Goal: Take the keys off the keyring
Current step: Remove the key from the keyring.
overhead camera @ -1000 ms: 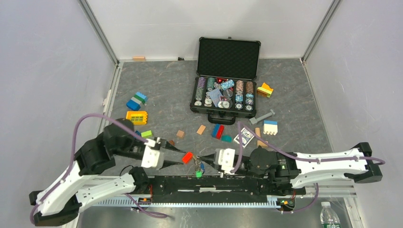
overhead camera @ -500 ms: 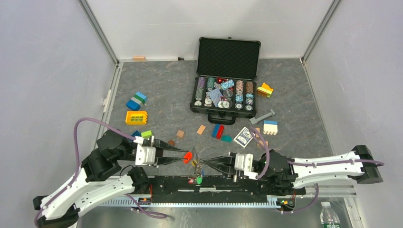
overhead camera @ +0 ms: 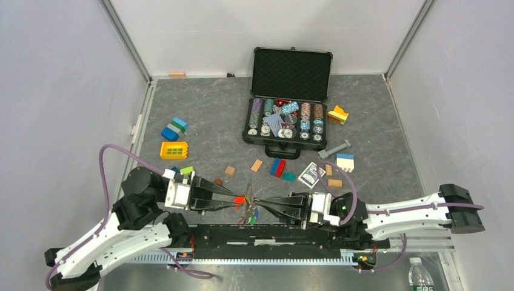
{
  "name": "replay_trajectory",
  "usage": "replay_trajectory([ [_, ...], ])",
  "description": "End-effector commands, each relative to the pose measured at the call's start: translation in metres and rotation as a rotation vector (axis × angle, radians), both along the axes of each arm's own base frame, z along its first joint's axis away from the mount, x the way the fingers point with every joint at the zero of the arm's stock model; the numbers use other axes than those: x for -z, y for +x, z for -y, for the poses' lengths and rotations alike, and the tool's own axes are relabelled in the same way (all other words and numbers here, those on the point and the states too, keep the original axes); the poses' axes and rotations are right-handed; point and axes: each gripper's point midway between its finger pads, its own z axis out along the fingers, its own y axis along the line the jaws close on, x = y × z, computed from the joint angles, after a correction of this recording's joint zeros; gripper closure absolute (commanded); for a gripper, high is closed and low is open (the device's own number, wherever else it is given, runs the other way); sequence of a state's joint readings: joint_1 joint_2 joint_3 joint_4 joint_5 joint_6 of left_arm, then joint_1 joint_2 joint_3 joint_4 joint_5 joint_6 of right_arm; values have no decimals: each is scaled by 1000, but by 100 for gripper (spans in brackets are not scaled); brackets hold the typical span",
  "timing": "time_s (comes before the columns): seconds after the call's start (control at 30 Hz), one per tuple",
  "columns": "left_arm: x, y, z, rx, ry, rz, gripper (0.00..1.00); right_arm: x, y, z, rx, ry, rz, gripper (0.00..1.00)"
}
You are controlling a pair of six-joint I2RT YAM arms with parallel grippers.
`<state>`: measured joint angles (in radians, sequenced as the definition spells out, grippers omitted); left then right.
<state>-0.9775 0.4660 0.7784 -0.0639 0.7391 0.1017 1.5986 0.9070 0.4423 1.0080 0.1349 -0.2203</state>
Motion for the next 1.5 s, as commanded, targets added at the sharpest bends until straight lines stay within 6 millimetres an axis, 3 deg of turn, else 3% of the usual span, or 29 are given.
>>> replay_trajectory([
  [0.0, -4, -7, 5, 63, -4, -34, 68, -39, 1, 11, -1, 135, -17, 100],
  [0.3, 4, 1, 17, 59, 36, -62, 65, -37, -2, 2, -14, 94, 5, 100],
  [0.57, 10, 2, 22, 74, 65, -84, 71, -35, -2, -1, -7, 77, 18, 100],
  [0.7, 15, 4, 24, 73, 96, -96, 80, -33, -1, -3, -2, 61, 25, 100],
  [0.8, 22, 5, 26, 77, 140, -107, 97, -33, -1, -2, 1, 61, 29, 100],
  [1.07, 34, 7, 20, 54, 224, -97, 98, -30, 5, 0, 38, 31, 39, 100],
  [1.2, 38, 7, 17, 40, 248, -88, 98, -26, 9, 0, 62, -5, 34, 90],
  [1.47, 37, 6, 14, 41, 280, -70, 98, -17, 14, -9, 88, -101, 33, 82],
])
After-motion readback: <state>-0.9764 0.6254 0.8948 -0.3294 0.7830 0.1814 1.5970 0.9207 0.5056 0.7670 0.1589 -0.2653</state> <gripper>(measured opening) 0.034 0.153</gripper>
